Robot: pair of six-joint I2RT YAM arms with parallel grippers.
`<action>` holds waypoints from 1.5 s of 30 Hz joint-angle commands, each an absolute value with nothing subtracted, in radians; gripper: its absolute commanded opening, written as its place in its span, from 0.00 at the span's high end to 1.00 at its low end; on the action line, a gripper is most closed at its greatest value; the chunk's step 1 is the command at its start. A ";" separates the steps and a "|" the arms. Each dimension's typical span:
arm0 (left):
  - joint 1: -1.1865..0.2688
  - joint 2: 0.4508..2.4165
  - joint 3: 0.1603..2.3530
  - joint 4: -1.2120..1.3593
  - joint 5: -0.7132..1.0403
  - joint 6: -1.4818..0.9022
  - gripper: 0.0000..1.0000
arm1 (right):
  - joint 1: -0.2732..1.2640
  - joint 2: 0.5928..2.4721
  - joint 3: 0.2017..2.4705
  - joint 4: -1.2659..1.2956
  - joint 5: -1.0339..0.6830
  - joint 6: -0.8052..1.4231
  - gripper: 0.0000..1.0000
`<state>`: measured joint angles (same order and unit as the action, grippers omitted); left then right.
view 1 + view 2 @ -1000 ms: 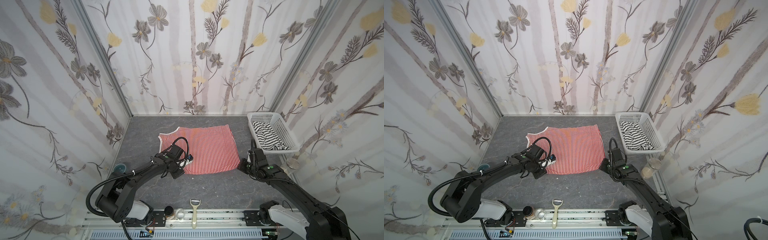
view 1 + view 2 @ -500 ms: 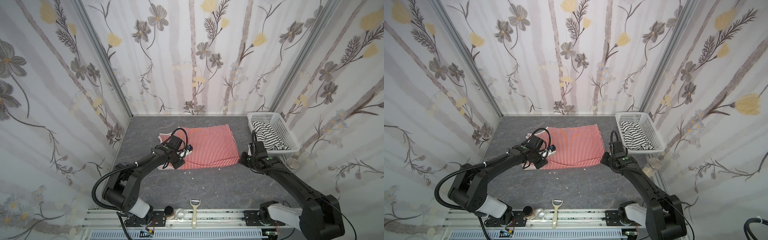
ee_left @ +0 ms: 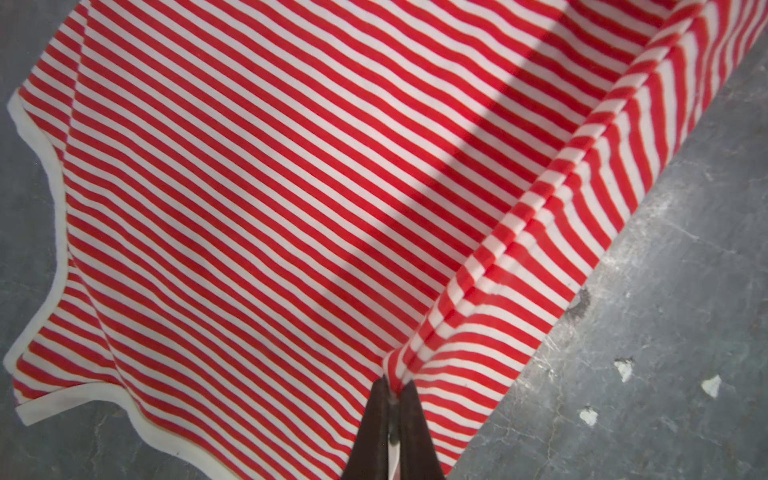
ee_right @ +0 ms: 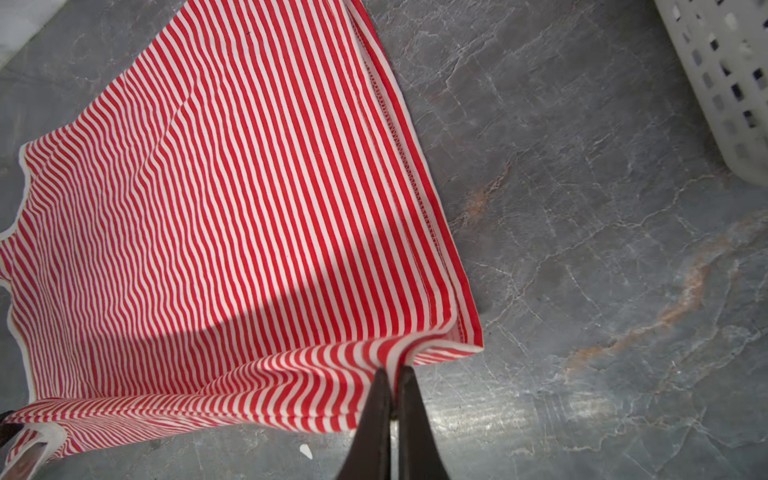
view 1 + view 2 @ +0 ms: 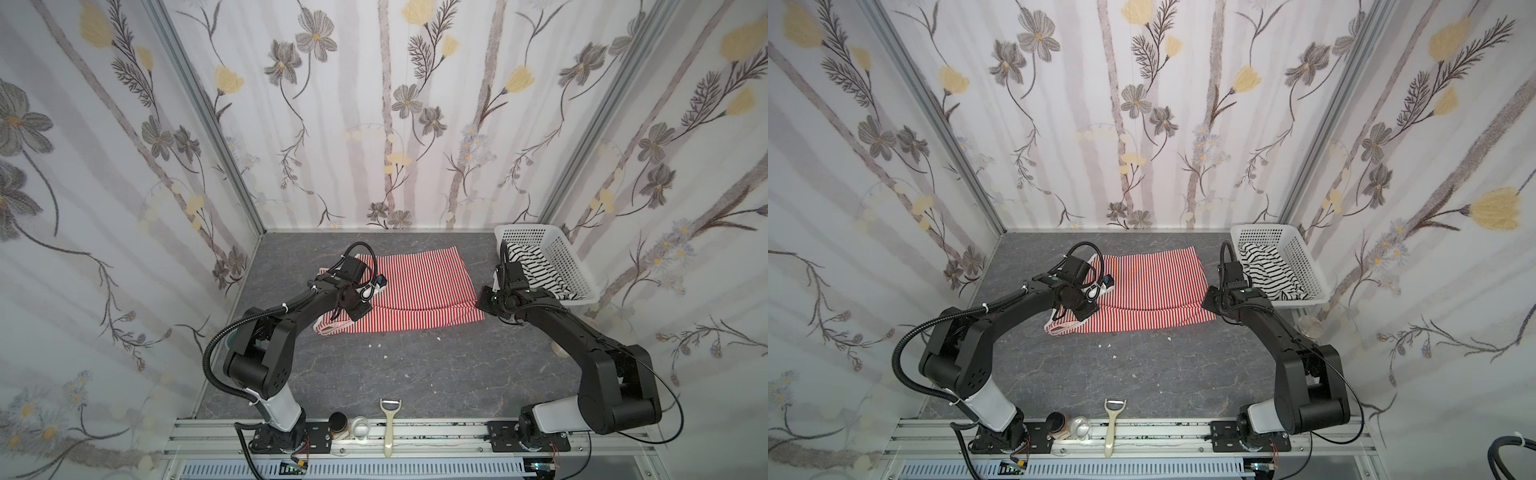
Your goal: Fold and stack the tank tops
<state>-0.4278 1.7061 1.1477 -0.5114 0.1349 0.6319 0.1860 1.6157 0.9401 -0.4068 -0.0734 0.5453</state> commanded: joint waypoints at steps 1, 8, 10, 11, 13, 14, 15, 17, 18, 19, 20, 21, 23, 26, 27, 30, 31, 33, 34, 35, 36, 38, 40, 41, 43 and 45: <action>-0.423 1.727 1.180 -0.510 0.144 0.650 0.95 | 0.177 1.668 0.980 -0.393 -0.072 0.510 1.00; -0.413 1.775 1.223 -0.505 0.122 0.651 0.95 | 0.166 1.758 1.054 -0.393 -0.072 0.493 1.00; -0.411 1.789 1.232 -0.504 0.117 0.648 0.94 | 0.163 1.785 1.070 -0.393 -0.074 0.488 1.00; -0.409 1.797 1.235 -0.503 0.114 0.648 0.94 | 0.161 1.796 1.077 -0.393 -0.073 0.486 1.00; -0.407 1.814 1.244 -0.500 0.108 0.645 0.94 | 0.158 1.821 1.092 -0.391 -0.073 0.482 1.00; -0.405 1.822 1.248 -0.499 0.105 0.642 0.94 | 0.158 1.830 1.099 -0.391 -0.071 0.481 1.00; -0.404 1.829 1.253 -0.497 0.102 0.638 0.94 | 0.156 1.841 1.107 -0.391 -0.071 0.482 1.00; -0.402 1.841 1.260 -0.495 0.098 0.637 0.94 | 0.155 1.861 1.120 -0.390 -0.072 0.480 1.00; -0.400 1.845 1.263 -0.493 0.094 0.634 0.94 | 0.154 1.870 1.128 -0.390 -0.074 0.479 1.00; -0.400 1.851 1.267 -0.491 0.089 0.634 0.94 | 0.154 1.878 1.134 -0.388 -0.075 0.479 1.00; -0.399 1.856 1.270 -0.491 0.086 0.631 0.93 | 0.153 1.886 1.141 -0.387 -0.077 0.477 1.00; -0.397 1.861 1.274 -0.491 0.082 0.629 0.94 | 0.153 1.893 1.147 -0.387 -0.077 0.477 1.00; -0.396 1.869 1.280 -0.488 0.073 0.625 0.91 | 0.149 1.910 1.162 -0.385 -0.078 0.476 1.00; -0.394 1.882 1.287 -0.484 0.058 0.606 0.76 | 0.147 1.924 1.181 -0.382 -0.096 0.474 0.85; -0.395 1.884 1.287 -0.482 0.052 0.599 0.66 | 0.147 1.921 1.181 -0.382 -0.100 0.474 0.79; -0.386 1.870 1.315 -0.473 0.037 0.574 0.49 | 0.150 1.892 1.164 -0.379 -0.095 0.478 0.66; -0.380 1.855 1.309 -0.467 0.036 0.567 0.47 | 0.152 1.874 1.150 -0.374 -0.092 0.481 0.64; -0.368 1.820 1.301 -0.462 0.035 0.558 0.43 | 0.161 1.836 1.112 -0.366 -0.089 0.487 0.62; -0.362 1.796 1.262 -0.461 0.036 0.557 0.42 | 0.166 1.817 1.089 -0.358 -0.089 0.492 0.62; -0.356 1.773 1.241 -0.462 0.037 0.558 0.41 | 0.171 1.803 1.069 -0.350 -0.089 0.498 0.62; -0.349 1.743 1.214 -0.463 0.039 0.565 0.40 | 0.179 1.787 1.047 -0.340 -0.093 0.505 0.62; -0.334 1.683 1.147 -0.466 0.036 0.580 0.37 | 0.194 1.766 1.008 -0.320 -0.098 0.518 0.62; -0.311 1.626 1.083 -0.468 0.040 0.593 0.30 | 0.209 1.755 0.978 -0.299 -0.107 0.528 0.62; -0.295 1.596 1.052 -0.469 0.052 0.595 0.25 | 0.215 1.752 0.964 -0.289 -0.111 0.534 0.62; -0.260 1.544 0.997 -0.472 0.085 0.602 0.14 | 0.222 1.749 0.944 -0.271 -0.121 0.541 0.62; -0.240 1.500 0.948 -0.473 0.097 0.615 0.10 | 0.230 1.741 0.924 -0.248 -0.127 0.549 0.62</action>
<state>-0.2577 1.5406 0.9905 -0.4686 0.0582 0.5850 0.2226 1.7538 0.9398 -0.3244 -0.1093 0.5236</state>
